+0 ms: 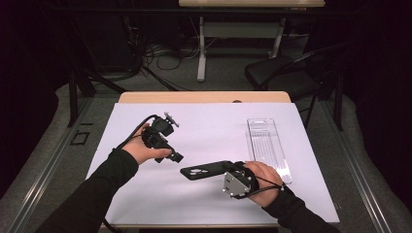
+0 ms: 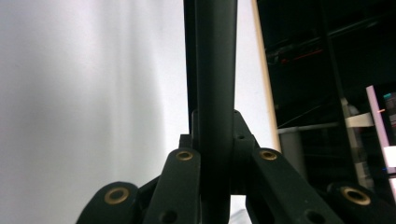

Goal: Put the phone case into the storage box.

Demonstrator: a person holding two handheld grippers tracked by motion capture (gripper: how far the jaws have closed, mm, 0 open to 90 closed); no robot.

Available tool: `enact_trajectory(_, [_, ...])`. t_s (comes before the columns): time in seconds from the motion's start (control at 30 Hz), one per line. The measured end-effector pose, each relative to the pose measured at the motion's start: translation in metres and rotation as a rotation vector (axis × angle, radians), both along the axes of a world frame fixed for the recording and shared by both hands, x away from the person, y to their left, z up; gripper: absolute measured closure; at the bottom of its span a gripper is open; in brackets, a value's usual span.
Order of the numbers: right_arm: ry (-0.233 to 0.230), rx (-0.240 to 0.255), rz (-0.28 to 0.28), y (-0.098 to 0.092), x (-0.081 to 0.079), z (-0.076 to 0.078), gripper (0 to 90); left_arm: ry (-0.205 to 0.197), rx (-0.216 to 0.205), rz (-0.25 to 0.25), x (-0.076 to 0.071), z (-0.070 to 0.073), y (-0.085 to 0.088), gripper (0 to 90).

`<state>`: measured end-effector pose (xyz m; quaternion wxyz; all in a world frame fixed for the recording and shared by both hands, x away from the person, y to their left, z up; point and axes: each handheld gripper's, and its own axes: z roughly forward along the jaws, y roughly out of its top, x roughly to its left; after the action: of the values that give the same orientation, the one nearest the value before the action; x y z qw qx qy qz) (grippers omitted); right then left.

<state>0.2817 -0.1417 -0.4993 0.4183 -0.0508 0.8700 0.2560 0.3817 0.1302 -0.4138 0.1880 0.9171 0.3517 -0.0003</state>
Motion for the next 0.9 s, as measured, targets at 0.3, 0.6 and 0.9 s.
enact_trajectory(0.3, [0.179, 0.126, -0.037, -0.007, 0.006, 0.002, 85.6, -0.029, -0.030, 0.031, -0.001, -0.001, 0.011, 18.1])
enact_trajectory(0.6, [0.384, 0.312, -0.093, -0.016, 0.017, 0.004, 85.7, -0.056, -0.068, 0.029, -0.004, -0.001, 0.013, 22.5])
enact_trajectory(0.9, [0.539, 0.463, -0.123, -0.022, 0.026, 0.003, 85.7, -0.069, -0.126, 0.018, -0.010, -0.002, 0.007, 24.8])
